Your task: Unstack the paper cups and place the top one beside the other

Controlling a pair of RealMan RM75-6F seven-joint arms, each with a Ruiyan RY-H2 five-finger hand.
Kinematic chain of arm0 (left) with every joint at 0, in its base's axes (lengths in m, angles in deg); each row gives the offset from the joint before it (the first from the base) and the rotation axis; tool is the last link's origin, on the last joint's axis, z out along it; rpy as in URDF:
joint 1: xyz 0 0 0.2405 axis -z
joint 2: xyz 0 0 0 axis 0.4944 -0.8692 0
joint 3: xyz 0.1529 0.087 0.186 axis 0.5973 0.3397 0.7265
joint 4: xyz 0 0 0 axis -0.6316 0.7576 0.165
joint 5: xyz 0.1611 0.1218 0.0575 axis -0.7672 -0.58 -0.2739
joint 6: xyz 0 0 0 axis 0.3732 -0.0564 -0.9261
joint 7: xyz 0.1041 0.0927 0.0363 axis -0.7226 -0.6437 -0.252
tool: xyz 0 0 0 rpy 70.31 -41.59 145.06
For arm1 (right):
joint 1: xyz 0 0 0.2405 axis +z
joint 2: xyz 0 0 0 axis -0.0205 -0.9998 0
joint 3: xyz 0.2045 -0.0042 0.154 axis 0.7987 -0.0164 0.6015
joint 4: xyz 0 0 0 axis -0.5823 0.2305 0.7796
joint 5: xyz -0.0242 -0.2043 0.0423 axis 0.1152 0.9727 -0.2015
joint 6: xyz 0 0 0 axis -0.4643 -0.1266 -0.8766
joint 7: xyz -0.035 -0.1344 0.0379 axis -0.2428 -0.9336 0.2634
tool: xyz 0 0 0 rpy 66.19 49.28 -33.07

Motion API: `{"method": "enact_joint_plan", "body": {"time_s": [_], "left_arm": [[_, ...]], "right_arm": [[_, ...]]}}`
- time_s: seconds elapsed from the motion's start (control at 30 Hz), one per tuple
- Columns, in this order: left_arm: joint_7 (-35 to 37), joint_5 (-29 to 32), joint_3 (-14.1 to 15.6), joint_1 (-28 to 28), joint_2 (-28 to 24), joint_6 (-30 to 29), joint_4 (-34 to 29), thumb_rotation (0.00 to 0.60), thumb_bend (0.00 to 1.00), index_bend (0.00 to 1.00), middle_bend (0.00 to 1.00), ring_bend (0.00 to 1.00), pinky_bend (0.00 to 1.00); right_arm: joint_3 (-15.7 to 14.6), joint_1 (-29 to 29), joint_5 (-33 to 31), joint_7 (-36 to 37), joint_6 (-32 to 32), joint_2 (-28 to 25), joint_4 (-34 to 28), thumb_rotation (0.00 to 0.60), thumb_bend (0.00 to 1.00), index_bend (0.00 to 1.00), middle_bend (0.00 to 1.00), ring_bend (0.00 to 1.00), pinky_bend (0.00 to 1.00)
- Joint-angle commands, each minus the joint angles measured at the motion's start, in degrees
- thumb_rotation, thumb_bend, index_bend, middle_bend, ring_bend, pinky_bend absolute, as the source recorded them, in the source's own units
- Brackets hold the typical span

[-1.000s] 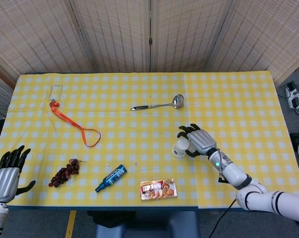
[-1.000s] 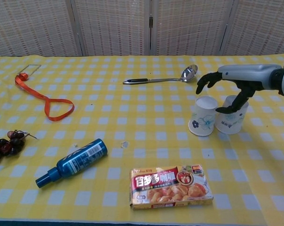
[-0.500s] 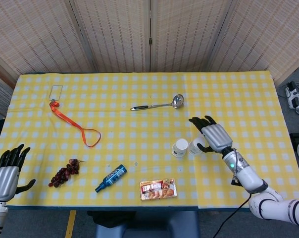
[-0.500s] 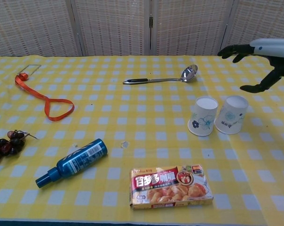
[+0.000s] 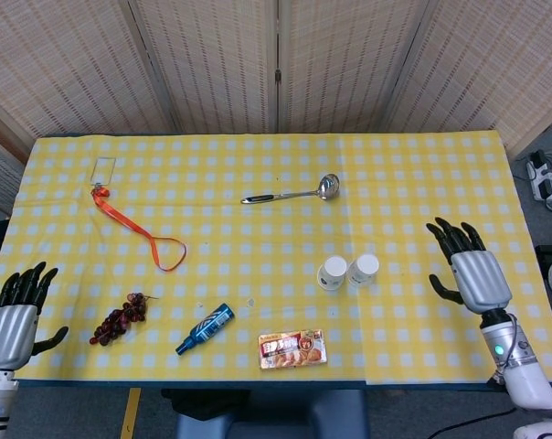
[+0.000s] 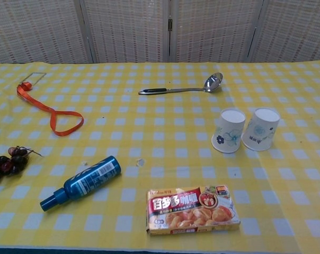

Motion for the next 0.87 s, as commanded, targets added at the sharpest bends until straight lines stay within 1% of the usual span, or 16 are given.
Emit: {"method": "enact_joint_plan", "body": {"time_s": [0.03,0.27,0.63,0.87], "left_arm": [[-0.3,0.0,0.2,0.0,-0.1,0.1,-0.1,0.600,0.26,0.01,0.00,0.00,0.00],[-0.6,-0.5,0.3,-0.2,0.1,-0.4,-0.3,0.600,0.26,0.01,0.00,0.00,0.00],[-0.8,-0.1,0.2,-0.2,0.4,0.0,-0.4,0.600,0.26,0.01,0.00,0.00,0.00],[-1.4,-1.0,0.5,-0.2,0.5,-0.4,-1.0,0.600,0.26,0.01,0.00,0.00,0.00]], "right_arm": [[-1.1,-2.7,2.3,0.7,-2.9,-0.7,-0.6,0.600,0.41,0.09,0.05,0.10,0.03],[-1.8,-6.1,4.1,0.5,-5.8,-1.2,-1.2,0.600,0.41,0.09,0.05,0.10,0.03],[-1.7,-8.0,5.0,1.2,-5.3,-0.8,-1.1,0.600,0.41,0.09,0.05,0.10,0.03],[-1.9,-10.6,6.1,1.2,-7.9,-0.7,-1.7,0.600,0.41,0.09,0.05,0.10,0.03]]}}
